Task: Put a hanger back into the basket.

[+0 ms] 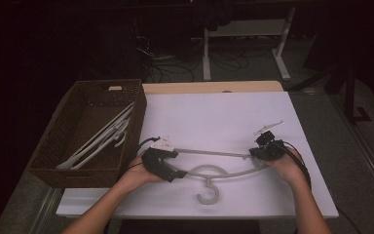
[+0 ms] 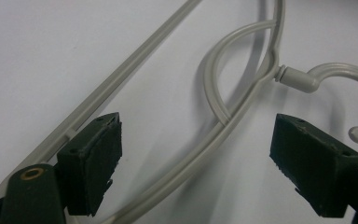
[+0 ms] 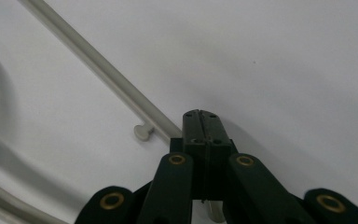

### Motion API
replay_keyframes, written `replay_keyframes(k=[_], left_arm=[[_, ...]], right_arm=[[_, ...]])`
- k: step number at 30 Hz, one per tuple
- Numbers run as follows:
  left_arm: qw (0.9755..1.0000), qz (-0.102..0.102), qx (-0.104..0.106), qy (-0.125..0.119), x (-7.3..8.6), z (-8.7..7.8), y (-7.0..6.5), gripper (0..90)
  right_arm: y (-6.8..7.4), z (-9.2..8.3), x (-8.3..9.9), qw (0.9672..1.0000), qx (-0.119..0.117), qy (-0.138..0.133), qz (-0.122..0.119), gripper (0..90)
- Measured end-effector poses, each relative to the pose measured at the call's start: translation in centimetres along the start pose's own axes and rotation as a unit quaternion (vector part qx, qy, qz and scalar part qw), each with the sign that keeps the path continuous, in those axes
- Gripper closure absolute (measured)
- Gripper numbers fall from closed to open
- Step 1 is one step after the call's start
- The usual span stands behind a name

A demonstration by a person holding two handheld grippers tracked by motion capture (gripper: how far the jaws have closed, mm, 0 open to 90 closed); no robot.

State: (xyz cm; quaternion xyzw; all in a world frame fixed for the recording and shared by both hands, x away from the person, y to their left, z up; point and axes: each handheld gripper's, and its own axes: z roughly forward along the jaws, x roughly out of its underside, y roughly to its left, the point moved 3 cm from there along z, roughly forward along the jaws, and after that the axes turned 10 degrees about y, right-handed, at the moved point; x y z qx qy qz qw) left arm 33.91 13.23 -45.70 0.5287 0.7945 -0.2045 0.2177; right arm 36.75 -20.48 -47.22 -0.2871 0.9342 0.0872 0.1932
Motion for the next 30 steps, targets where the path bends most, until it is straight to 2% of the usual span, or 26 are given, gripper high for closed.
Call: replay_keyframes(k=[3,7,12,13,14,15,16,17,21,26,29,30], left_arm=[[0.9994,0.028,-0.001,0.02,-0.3,0.7,-0.3,23.3],[0.9973,0.059,0.003,0.045,-0.6,1.4,-0.5,31.5],[0.9935,0.091,0.002,0.068,-0.8,2.1,-0.8,41.9],[0.9935,0.091,0.002,0.068,-0.8,2.1,-0.8,43.5],[0.9922,0.1,0.0,0.074,-0.8,2.4,-0.9,43.5],[0.9922,0.1,0.0,0.074,-0.8,2.4,-0.9,47.4],[0.9901,0.112,-0.004,0.085,-0.9,2.5,-0.9,47.4],[0.9893,0.118,-0.003,0.086,-0.9,2.6,-1.0,51.8],[0.987,0.13,0.002,0.094,-1.3,2.7,-1.3,60.7],[0.9858,0.137,0.007,0.097,-1.4,2.8,-1.2,67.9],[0.984,0.15,0.004,0.096,-1.4,2.8,-1.4,69.4],[0.9824,0.158,0.004,0.099,-1.4,2.8,-1.5,70.1]], right_arm=[[0.0,0.0,0.0,1.0,0.0,0.001,0.001,89.8],[-0.1,0.0,0.0,1.0,-0.001,0.002,0.001,89.9],[-0.1,0.0,-0.1,1.0,-0.001,0.006,0.002,89.9],[-0.1,0.0,-0.1,1.0,-0.001,0.006,0.002,89.9],[-0.1,0.0,-0.1,1.0,-0.002,0.006,0.001,89.9],[-0.1,0.0,-0.1,1.0,-0.002,0.006,0.001,89.9],[-0.1,0.0,-0.1,1.0,-0.005,0.006,0.001,90.0],[-0.1,0.0,-0.1,1.0,-0.005,0.007,0.0,90.0],[-0.1,0.0,-0.2,1.0,-0.004,0.008,-0.001,90.0],[0.0,0.0,-0.2,0.9999,-0.003,0.009,-0.005,90.0],[0.0,0.0,-0.2,0.9999,-0.001,0.012,-0.008,89.9],[0.0,0.0,-0.3,0.9999,-0.001,0.013,-0.008,89.9]])
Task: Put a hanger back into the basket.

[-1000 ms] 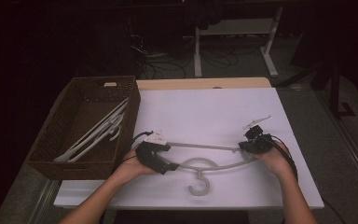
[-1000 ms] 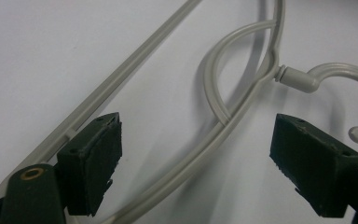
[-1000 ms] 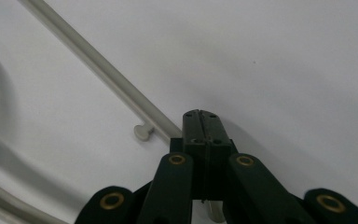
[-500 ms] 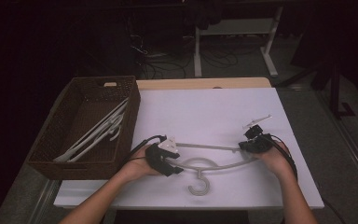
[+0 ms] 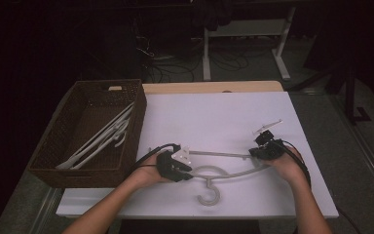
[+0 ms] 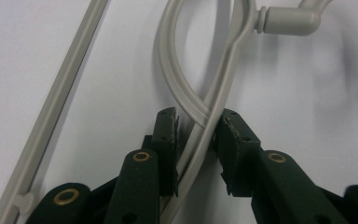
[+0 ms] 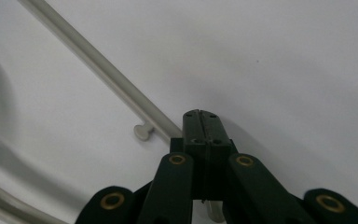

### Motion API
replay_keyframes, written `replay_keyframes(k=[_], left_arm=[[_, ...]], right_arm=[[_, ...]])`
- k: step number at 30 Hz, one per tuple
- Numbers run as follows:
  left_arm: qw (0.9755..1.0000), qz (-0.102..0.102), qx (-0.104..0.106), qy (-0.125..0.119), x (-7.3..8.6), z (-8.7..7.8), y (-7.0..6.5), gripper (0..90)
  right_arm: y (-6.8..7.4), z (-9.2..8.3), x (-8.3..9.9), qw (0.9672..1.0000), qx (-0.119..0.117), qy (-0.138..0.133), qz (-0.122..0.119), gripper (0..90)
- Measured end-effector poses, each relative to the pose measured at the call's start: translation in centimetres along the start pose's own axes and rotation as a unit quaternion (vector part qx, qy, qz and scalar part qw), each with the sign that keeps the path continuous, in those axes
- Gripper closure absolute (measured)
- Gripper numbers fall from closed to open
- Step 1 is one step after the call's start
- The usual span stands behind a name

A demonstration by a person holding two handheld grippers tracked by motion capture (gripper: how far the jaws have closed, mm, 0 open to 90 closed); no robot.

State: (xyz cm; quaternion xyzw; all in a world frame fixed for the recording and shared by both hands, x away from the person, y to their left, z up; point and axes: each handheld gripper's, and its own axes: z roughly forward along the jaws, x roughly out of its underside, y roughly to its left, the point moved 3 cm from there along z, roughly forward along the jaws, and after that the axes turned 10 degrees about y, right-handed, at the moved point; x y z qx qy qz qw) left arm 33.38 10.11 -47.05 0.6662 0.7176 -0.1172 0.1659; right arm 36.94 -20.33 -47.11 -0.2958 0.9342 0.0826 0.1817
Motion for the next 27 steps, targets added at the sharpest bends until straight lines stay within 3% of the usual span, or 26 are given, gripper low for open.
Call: replay_keyframes(k=[8,10,14,16,20,27], left_arm=[[0.9998,0.02,0.007,0.001,-0.1,0.0,-0.2,72.9],[0.9998,0.016,0.011,0.003,-0.1,0.0,-0.3,74.1],[0.9997,-0.001,0.024,-0.001,0.0,0.0,-0.2,81.0],[0.9996,-0.009,0.028,-0.002,0.0,-0.1,-0.1,81.5],[0.9994,-0.019,0.03,-0.002,0.0,-0.1,-0.1,81.5],[0.9977,-0.047,0.045,-0.018,-0.2,-0.7,0.2,81.7]], right_arm=[[0.0,0.2,-0.6,0.9998,0.007,0.015,-0.01,89.7],[0.0,0.3,-1.0,0.9998,0.005,0.013,-0.012,89.5],[-0.2,-1.0,-1.9,0.9995,-0.002,-0.03,0.0,82.8],[0.0,-2.0,-2.3,0.9982,-0.016,-0.058,0.002,77.5],[0.4,-3.3,-2.7,0.9957,-0.014,-0.091,0.004,66.4],[0.9,-5.1,-2.4,0.9923,-0.02,-0.123,0.001,50.3]])
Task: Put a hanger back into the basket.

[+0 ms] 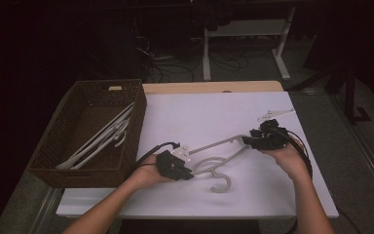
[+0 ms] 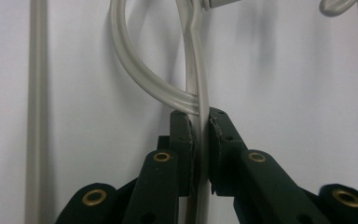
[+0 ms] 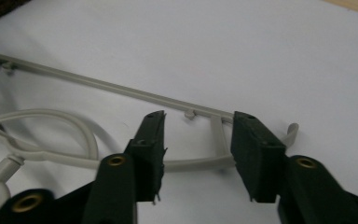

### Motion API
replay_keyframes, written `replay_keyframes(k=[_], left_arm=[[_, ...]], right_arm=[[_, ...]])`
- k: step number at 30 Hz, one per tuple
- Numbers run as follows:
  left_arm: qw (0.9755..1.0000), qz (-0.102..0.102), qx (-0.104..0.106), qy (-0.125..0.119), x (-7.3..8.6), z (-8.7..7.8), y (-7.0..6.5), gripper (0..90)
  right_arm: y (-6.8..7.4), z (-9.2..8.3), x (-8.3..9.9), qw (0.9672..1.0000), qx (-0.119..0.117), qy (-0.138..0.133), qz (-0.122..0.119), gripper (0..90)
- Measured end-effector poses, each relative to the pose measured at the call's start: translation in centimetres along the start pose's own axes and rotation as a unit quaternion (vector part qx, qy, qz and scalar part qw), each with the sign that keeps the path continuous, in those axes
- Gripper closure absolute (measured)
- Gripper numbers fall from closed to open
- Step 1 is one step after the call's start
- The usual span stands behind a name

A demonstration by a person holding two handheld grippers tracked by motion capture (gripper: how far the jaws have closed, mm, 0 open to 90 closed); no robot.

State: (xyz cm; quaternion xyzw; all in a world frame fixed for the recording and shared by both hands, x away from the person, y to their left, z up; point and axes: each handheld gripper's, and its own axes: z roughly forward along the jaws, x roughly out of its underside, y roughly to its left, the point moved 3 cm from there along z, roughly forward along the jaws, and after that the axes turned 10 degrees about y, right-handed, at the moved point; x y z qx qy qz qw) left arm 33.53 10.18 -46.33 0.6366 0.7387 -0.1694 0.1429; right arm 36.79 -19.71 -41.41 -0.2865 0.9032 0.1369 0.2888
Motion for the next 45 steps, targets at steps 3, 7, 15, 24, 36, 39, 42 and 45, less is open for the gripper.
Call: replay_keyframes(k=[3,7,15,24,36,39,42,45], left_arm=[[0.9999,-0.015,-0.003,-0.005,0.1,-0.3,0.2,81.8],[0.9988,-0.043,-0.006,-0.023,-0.1,-1.2,0.6,81.8],[0.9941,-0.095,-0.014,-0.05,-1.4,-3.2,1.6,81.8],[0.9902,-0.126,-0.03,-0.051,-3.3,-6.1,2.1,81.8],[0.9874,-0.122,-0.063,-0.078,-5.6,-13.6,2.9,81.8],[0.9871,-0.12,-0.07,-0.081,-5.5,-15.6,3.1,81.8],[0.9858,-0.122,-0.082,-0.082,-4.8,-17.6,3.5,81.8],[0.9843,-0.124,-0.094,-0.083,-3.8,-19.5,3.8,81.8]], right_arm=[[0.0,-0.5,0.2,1.0,0.004,-0.009,0.002,40.7],[0.0,-1.3,0.6,0.9997,0.009,-0.02,0.004,35.4],[0.1,-1.7,2.3,0.9996,-0.001,-0.026,0.005,21.6],[0.4,-0.9,4.2,0.9997,-0.012,-0.021,0.0,2.6],[1.3,-0.3,4.9,0.9994,-0.01,-0.032,-0.001,1.5],[1.4,-0.4,4.8,0.9993,-0.013,-0.034,-0.002,1.5],[1.4,-0.4,4.8,0.9992,-0.014,-0.036,0.0,1.5],[1.5,-0.4,4.8,0.9993,-0.014,-0.035,-0.005,1.5]])
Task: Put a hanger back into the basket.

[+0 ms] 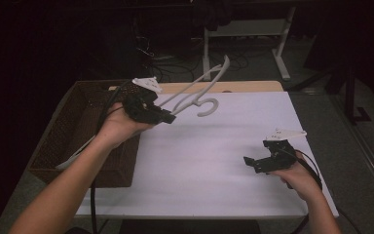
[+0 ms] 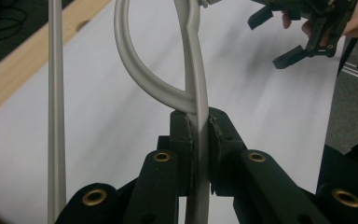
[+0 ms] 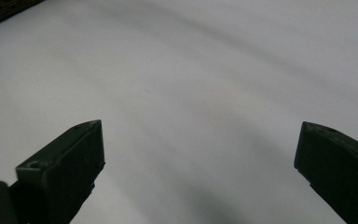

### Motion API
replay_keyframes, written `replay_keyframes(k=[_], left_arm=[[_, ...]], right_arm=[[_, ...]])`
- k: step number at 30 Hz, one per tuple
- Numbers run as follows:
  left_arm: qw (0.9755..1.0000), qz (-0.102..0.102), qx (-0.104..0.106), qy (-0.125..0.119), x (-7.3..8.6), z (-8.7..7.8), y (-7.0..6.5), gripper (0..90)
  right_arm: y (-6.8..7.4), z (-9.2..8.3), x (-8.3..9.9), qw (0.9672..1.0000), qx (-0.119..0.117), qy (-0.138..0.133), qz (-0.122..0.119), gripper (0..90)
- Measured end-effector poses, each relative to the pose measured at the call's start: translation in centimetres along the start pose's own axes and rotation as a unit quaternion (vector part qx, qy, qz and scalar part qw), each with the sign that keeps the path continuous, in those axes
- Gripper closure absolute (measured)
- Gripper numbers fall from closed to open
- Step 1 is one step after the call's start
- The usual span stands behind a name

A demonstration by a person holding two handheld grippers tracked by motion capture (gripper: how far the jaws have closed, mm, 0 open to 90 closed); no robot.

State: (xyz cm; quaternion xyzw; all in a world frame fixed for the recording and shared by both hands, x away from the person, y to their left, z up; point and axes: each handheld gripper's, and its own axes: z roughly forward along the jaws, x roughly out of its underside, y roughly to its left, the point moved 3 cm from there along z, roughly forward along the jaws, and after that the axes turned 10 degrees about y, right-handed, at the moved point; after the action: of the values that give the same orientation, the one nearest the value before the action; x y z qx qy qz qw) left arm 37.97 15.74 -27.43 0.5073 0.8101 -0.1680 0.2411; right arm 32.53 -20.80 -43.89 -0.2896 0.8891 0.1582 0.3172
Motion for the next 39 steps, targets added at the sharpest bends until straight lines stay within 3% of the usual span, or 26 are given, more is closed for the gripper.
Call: replay_keyframes(k=[7,16,29,34,39], left_arm=[[0.9994,-0.017,-0.028,-0.005,3.2,-3.4,2.7,81.8],[0.9966,-0.058,-0.058,-0.004,9.5,-6.1,6.1,81.8],[0.9915,-0.115,-0.06,0.011,18.7,-6.9,8.6,81.7],[0.9899,-0.127,-0.058,0.025,20.9,-6.8,9.0,81.7],[0.9885,-0.144,-0.043,0.016,21.8,-6.4,9.2,81.6]], right_arm=[[0.2,0.3,0.0,1.0,0.0,0.004,-0.004,1.5],[0.0,0.4,0.1,1.0,0.001,0.006,-0.003,1.5],[0.0,0.5,0.1,0.9999,0.006,0.01,-0.001,1.5],[-0.1,0.6,0.1,0.9999,0.008,0.012,0.0,1.5],[-0.1,0.7,0.1,0.9998,0.01,0.015,0.003,1.5]])
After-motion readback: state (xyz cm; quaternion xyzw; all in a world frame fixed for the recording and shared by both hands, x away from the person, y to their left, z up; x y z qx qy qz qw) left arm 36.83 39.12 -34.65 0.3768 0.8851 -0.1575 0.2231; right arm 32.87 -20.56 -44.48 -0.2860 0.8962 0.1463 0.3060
